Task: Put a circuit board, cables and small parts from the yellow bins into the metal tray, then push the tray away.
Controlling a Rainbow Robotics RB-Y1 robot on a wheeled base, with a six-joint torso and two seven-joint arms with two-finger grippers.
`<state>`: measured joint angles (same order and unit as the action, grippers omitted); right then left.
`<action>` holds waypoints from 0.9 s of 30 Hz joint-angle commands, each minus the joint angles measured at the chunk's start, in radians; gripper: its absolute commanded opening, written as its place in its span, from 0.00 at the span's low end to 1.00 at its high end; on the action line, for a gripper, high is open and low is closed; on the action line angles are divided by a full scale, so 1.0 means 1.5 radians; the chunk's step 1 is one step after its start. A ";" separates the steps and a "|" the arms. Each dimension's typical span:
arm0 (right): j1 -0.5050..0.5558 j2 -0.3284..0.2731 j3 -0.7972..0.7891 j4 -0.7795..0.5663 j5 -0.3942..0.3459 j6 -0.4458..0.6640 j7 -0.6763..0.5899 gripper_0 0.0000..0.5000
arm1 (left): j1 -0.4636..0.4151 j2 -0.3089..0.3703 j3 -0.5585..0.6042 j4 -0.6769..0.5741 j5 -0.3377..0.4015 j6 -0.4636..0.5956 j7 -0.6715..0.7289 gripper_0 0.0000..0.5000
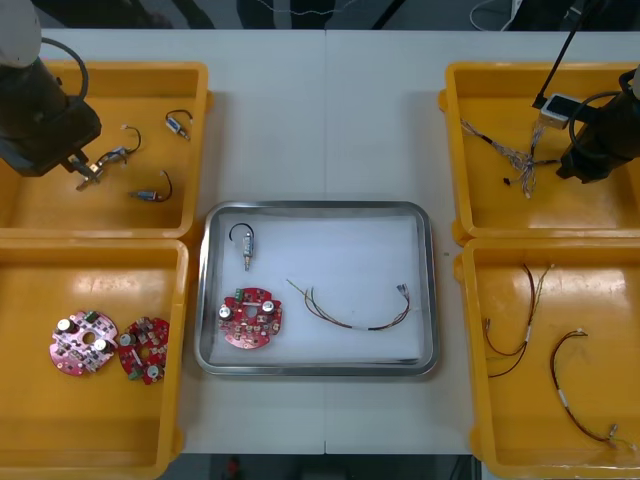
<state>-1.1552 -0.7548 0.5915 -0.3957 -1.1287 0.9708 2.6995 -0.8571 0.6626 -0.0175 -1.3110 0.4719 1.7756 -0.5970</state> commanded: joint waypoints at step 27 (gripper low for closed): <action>0.019 -0.034 -0.082 -0.053 0.019 0.032 0.004 0.00 | 0.006 -0.062 -0.093 -0.331 0.066 0.096 0.062 0.00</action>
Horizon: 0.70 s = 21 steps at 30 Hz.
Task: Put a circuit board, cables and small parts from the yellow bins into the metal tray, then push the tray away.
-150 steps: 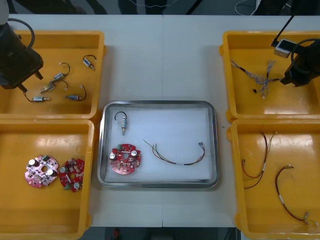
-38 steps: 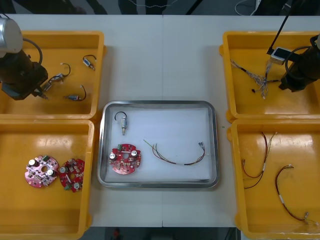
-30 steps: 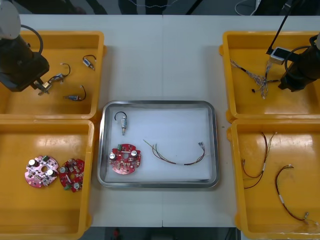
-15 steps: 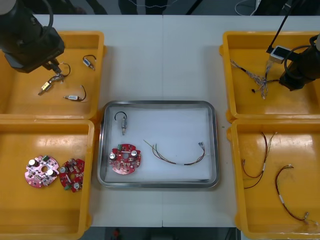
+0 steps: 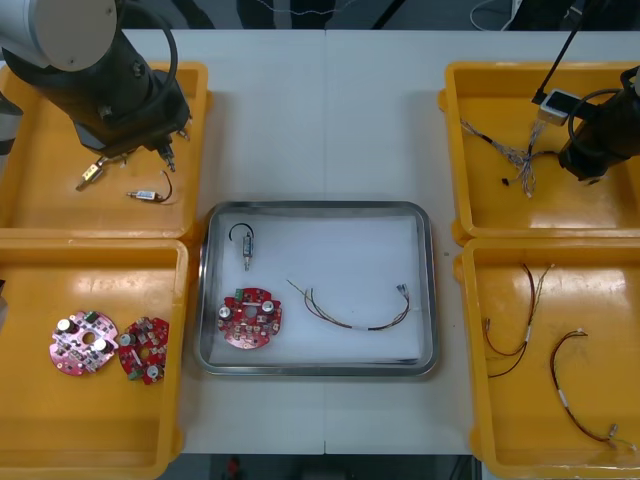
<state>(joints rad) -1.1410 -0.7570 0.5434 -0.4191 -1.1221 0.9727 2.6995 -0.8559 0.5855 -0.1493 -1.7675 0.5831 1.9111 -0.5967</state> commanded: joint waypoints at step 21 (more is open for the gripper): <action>0.010 -0.079 -0.229 -0.352 0.261 0.441 0.004 0.00 | 0.006 -0.010 0.007 -0.026 -0.008 0.006 0.054 0.00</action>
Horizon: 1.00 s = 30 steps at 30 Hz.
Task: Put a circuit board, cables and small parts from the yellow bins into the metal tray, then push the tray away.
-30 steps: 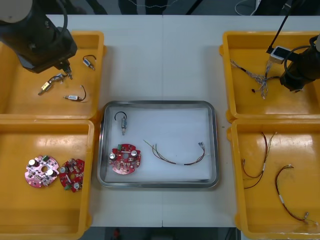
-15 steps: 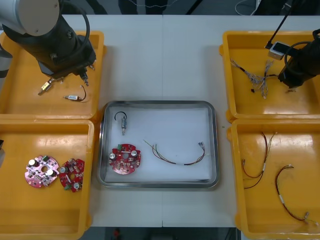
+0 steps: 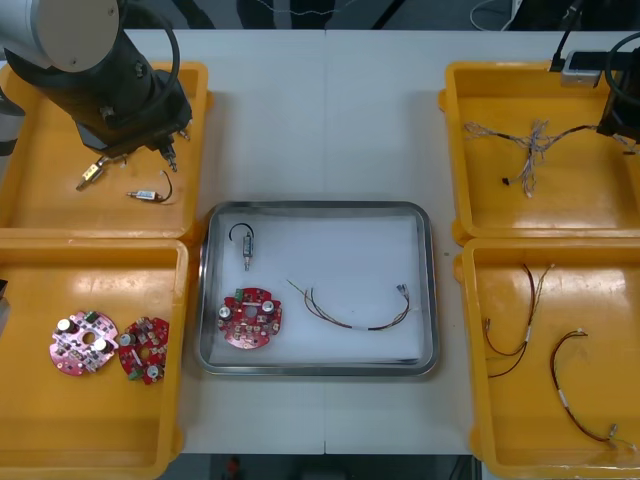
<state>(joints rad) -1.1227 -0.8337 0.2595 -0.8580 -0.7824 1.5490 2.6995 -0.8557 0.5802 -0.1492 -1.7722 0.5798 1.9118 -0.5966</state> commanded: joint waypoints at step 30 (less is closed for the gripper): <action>0.000 0.023 -0.130 -0.256 0.071 0.247 0.004 0.00 | 0.006 -0.005 0.023 -0.023 0.000 0.005 0.053 0.00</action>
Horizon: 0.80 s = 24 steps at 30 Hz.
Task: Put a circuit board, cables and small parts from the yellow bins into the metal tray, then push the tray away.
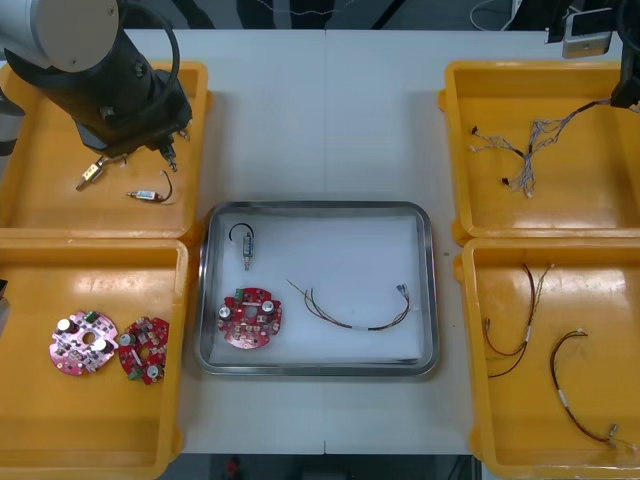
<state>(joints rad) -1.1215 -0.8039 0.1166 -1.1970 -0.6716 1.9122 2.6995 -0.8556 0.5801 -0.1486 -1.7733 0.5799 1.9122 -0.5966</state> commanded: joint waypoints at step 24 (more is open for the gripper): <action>-0.002 0.003 -0.091 -0.118 -0.020 0.005 0.004 0.00 | 0.006 -0.004 0.025 -0.022 0.005 0.005 0.055 0.00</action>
<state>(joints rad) -1.1209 -0.8038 0.0232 -1.3314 -0.6894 1.9127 2.6995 -0.8556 0.5801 -0.1432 -1.7741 0.5811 1.9123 -0.5966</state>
